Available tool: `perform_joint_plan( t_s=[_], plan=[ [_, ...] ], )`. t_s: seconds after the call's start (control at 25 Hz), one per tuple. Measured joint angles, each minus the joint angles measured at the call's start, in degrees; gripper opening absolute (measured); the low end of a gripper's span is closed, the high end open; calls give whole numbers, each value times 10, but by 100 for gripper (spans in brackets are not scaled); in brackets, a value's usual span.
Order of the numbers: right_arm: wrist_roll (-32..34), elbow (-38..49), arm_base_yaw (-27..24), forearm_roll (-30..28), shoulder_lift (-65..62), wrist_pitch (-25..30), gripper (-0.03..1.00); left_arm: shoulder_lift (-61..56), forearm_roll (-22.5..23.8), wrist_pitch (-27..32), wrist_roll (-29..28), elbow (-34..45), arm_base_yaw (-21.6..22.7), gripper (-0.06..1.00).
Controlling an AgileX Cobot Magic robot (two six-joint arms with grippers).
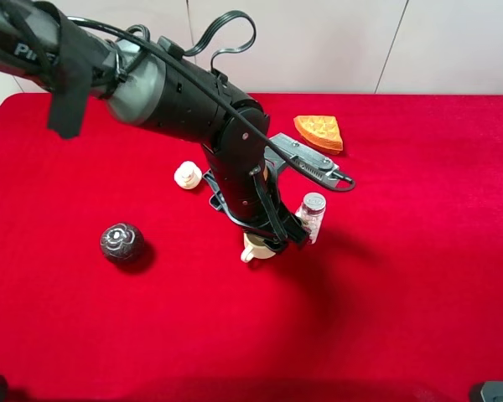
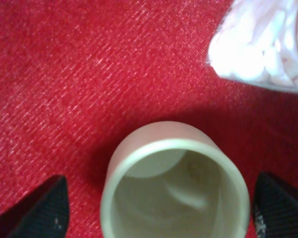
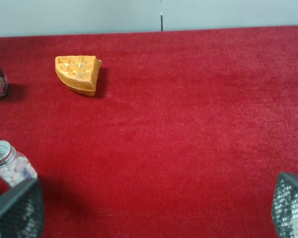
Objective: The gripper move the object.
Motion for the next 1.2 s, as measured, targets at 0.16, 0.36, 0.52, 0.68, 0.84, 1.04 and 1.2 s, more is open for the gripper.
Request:
perform_joint_plan(
  t_s=[0.16, 0.36, 0.52, 0.68, 0.84, 1.04, 1.2],
  plan=[
    [0, 0, 0, 0, 0, 0, 69, -6, 0, 1, 0, 0, 0, 74],
    [0, 0, 0, 0, 0, 0, 69, -25, -1, 11, 0, -1, 0, 74],
    [0, 0, 0, 0, 0, 0, 69, -45, -1, 37, 0, -8, 0, 74],
    [0, 0, 0, 0, 0, 0, 69, -61, -2, 67, 0, -21, 0, 74],
    [0, 0, 0, 1, 0, 0, 69, -78, -2, 103, 0, -38, 0, 74],
    [0, 0, 0, 2, 0, 0, 69, -117, -2, 117, 0, -43, 0, 74],
    [0, 0, 0, 2, 0, 0, 69, -148, -2, 138, 0, -43, 0, 74]
  ],
)
